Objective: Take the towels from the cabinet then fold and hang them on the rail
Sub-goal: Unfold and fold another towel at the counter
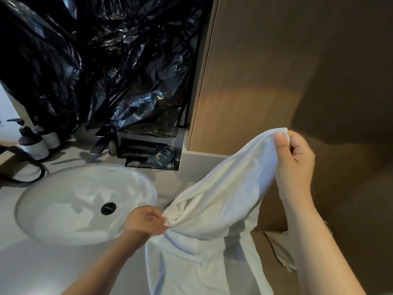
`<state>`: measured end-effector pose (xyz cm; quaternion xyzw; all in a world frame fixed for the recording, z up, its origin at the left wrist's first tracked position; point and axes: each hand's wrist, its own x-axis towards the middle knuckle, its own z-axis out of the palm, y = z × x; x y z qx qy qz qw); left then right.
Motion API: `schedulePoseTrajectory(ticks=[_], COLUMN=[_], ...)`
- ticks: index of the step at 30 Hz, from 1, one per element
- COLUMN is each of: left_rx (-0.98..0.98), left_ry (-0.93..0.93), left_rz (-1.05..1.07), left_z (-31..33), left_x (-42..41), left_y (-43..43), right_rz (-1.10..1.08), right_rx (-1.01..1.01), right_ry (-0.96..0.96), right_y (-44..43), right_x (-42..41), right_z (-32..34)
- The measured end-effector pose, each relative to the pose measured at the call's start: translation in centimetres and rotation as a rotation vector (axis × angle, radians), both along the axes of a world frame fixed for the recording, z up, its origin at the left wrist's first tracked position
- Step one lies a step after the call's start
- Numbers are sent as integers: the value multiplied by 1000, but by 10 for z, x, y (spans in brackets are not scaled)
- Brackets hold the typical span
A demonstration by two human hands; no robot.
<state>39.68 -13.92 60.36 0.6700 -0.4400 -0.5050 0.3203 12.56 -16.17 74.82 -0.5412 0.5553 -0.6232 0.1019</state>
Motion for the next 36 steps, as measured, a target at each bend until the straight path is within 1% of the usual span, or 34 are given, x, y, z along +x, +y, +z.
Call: schedulePoseTrajectory(ticks=[1, 3, 7, 10, 12, 14, 16, 19, 21, 23, 26, 27, 30, 33, 34, 36], left_rx=[-15, -77, -288, -419, -459, -453, -459, -566, -638, -656, -617, -627, -728, -800, -828, -900], left_ry=[-15, 46, 160, 159, 169, 269, 326, 313, 298, 211, -140, -214, -322, -319, -351, -511], left_rz=[35, 131, 271, 245, 207, 196, 198, 211, 173, 103, 11, 3, 80, 120, 104, 12], left_z=[1, 7, 40, 62, 68, 68, 71, 99, 127, 141, 133, 127, 121, 141, 151, 171], left_x=[3, 17, 53, 65, 66, 67, 68, 75, 79, 79, 66, 61, 58, 63, 64, 62], left_y=[-2, -9, -34, -49, -53, -53, -55, -72, -83, -86, -77, -73, -72, -82, -85, -92], right_rz=[-4, -28, -66, -87, -98, -110, -121, -145, -154, -158, -163, -163, -159, -149, -145, -144], right_rx=[-2, 0, 12, 6, 4, 3, 1, -15, -22, -33, -38, -34, -30, -54, -67, -98], right_ry=[4, -2, -61, -94, -107, -112, -117, -111, -116, -128, -133, -132, -128, -107, -99, -85], right_y=[0, 1, 5, 6, 4, 2, 1, 0, -1, -2, -2, -2, -2, -4, -6, -11], right_x=[-2, -8, -21, -23, -24, -27, -30, -34, -37, -38, -38, -37, -38, -40, -40, -37], right_z=[0, 0, -1, 1, 1, 2, 2, 5, 8, 11, 10, 9, 9, 18, 23, 37])
